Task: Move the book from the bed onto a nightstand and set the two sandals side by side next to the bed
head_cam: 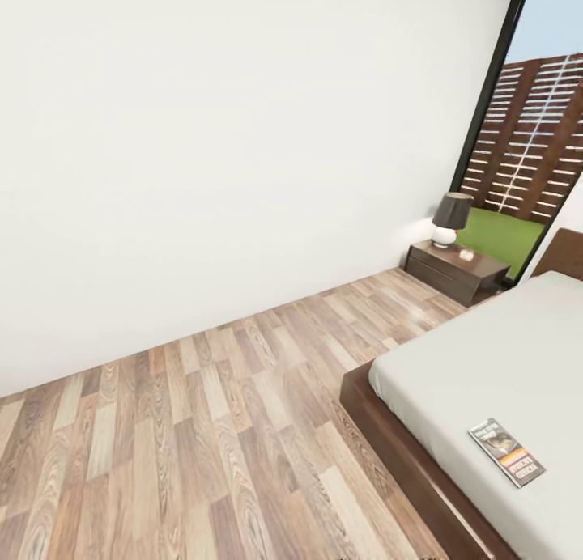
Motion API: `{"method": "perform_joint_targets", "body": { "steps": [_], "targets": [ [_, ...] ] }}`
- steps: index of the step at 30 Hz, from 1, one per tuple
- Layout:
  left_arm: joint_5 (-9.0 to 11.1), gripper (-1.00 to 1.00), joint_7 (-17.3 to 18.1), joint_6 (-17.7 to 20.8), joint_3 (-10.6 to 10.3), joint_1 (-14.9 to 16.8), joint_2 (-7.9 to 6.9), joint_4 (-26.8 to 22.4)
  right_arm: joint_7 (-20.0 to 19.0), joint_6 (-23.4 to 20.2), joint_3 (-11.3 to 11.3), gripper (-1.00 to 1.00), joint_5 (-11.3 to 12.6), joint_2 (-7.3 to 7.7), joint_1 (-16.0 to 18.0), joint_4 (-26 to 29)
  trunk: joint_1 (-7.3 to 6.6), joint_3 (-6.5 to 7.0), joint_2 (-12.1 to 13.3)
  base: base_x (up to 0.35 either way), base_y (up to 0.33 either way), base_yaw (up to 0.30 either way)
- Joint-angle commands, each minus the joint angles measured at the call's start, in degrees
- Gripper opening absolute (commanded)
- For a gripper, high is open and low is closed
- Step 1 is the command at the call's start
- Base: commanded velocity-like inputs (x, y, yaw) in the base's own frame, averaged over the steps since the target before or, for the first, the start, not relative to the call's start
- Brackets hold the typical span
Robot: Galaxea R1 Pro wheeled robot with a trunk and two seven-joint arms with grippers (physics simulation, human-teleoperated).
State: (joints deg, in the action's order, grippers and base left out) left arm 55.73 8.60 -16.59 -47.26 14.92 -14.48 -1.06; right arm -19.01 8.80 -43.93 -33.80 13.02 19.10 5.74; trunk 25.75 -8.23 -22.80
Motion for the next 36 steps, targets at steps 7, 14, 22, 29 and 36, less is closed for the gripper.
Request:
{"method": "perform_joint_targets", "body": {
  "steps": [7,14,22,29,36],
  "targets": [
    [0.61,1.0,0.28,-0.11,-0.38,0.02,-0.02,0.0,-0.21,0.16,-0.49,1.0,-0.48,0.02,0.06,-0.03,0.03,-0.1,-0.12,0.0,0.001,-0.292],
    [0.61,1.0,0.28,-0.11,-0.38,0.02,0.0,0.0,-0.23,0.16,-0.47,1.0,-0.54,0.01,0.06,-0.03,0.03,0.05,-0.12,0.003,0.0,-0.288],
    [0.61,1.0,0.28,-0.11,-0.38,0.02,-0.02,0.0,-0.18,0.16,-0.51,1.0,-2.27,-0.01,0.06,-0.03,0.03,0.32,-0.12,0.065,0.015,-0.281],
    [0.61,1.0,0.28,-0.11,-0.38,0.02,-0.02,0.0,-0.16,0.16,-0.54,1.0,-3.68,-0.01,0.06,-0.03,0.03,0.57,-0.12,0.107,0.062,-0.279],
    [0.61,1.0,0.28,-0.11,-0.38,0.02,-0.02,0.0,-0.15,0.16,-0.54,1.0,-3.94,0.0,0.06,-0.03,0.03,0.83,-0.12,0.121,0.09,-0.278]
  ]
}}
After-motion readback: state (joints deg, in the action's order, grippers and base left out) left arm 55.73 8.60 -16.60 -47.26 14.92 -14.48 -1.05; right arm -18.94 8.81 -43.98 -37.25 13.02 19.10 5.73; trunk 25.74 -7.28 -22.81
